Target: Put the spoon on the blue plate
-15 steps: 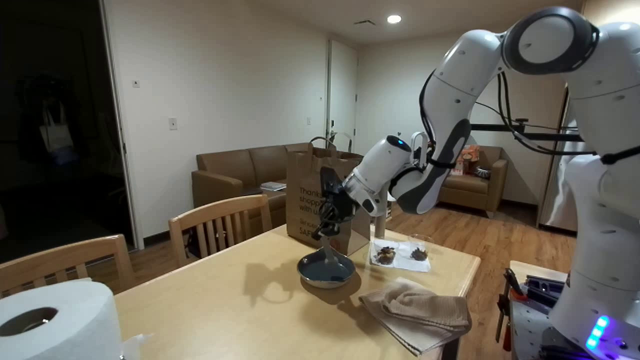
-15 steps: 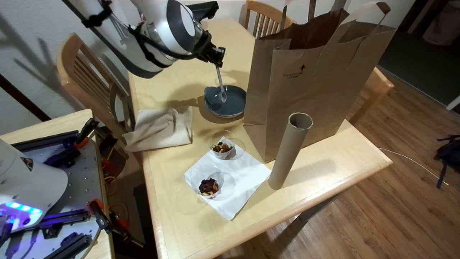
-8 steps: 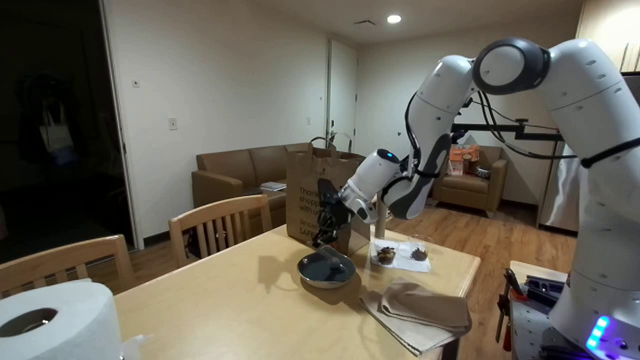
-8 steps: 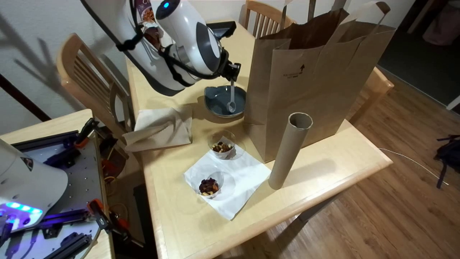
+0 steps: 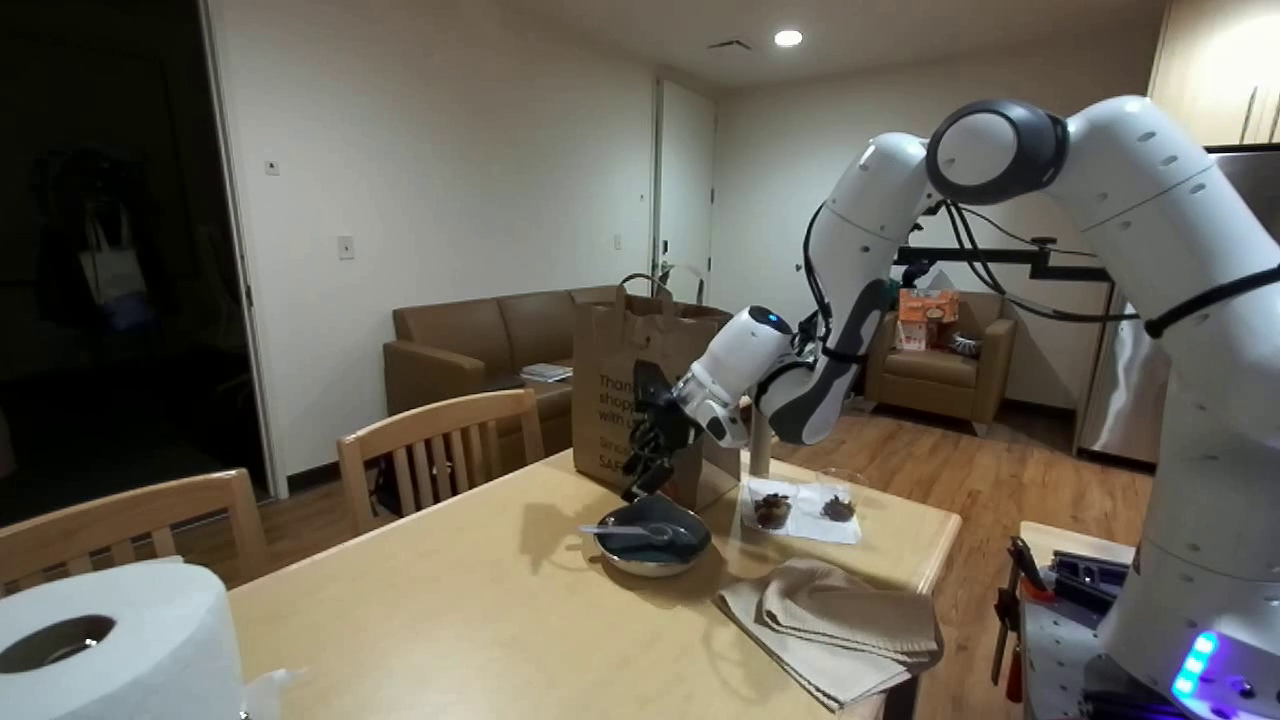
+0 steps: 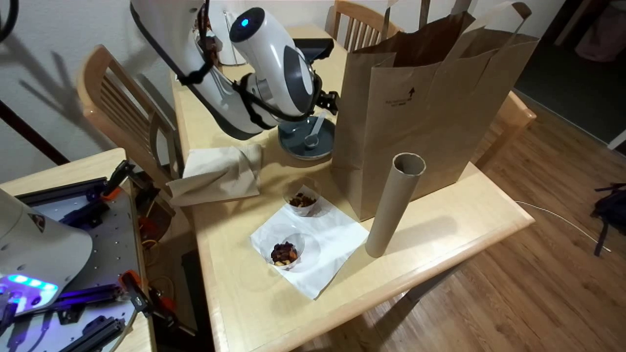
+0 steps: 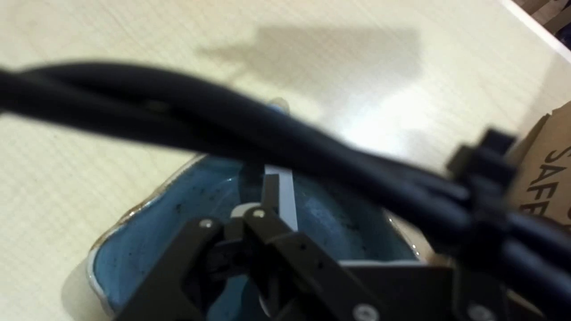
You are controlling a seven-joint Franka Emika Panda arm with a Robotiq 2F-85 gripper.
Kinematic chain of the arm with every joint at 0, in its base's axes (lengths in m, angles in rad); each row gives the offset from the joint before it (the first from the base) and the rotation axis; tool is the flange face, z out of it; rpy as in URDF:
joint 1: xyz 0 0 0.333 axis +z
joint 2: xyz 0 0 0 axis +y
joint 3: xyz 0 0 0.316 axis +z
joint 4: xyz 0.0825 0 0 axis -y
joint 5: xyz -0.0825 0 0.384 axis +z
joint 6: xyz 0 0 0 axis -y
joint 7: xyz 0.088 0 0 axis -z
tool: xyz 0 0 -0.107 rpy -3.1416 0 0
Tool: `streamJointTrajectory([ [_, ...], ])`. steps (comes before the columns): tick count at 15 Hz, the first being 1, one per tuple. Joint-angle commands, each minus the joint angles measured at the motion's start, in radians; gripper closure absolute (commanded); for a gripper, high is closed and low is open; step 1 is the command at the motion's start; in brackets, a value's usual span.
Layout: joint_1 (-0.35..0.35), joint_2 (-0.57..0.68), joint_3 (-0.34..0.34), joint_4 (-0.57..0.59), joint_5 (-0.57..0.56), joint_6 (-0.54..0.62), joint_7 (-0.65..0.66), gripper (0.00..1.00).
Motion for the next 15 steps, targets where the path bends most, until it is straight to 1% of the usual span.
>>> streamJointTrajectory([
  [1,-0.090,-0.051,0.095,-0.031,0.007,0.005,0.000,0.01],
  [2,-0.112,-0.072,0.121,-0.063,0.020,0.004,0.000,0.00],
  [4,-0.122,-0.121,0.130,-0.122,0.038,0.004,0.009,0.00],
  [6,-0.131,-0.170,0.131,-0.182,0.037,0.004,0.008,0.00],
  [7,-0.157,-0.191,0.156,-0.214,0.023,0.003,0.014,0.00],
  [8,-0.167,-0.214,0.164,-0.249,0.013,0.003,0.020,0.00],
  [9,-0.190,-0.238,0.190,-0.272,0.010,0.003,0.010,0.00],
  [10,-0.242,-0.249,0.256,-0.316,-0.028,0.001,0.048,0.00],
  [11,-0.232,-0.264,0.250,-0.352,-0.046,0.001,0.066,0.00],
  [12,-0.270,-0.259,0.300,-0.397,-0.094,0.001,0.116,0.00],
  [13,-0.252,-0.284,0.286,-0.423,-0.088,-0.015,0.118,0.00],
  [14,-0.271,-0.282,0.308,-0.451,-0.112,-0.007,0.144,0.00],
  [15,-0.259,-0.302,0.296,-0.466,-0.088,0.000,0.137,0.00],
])
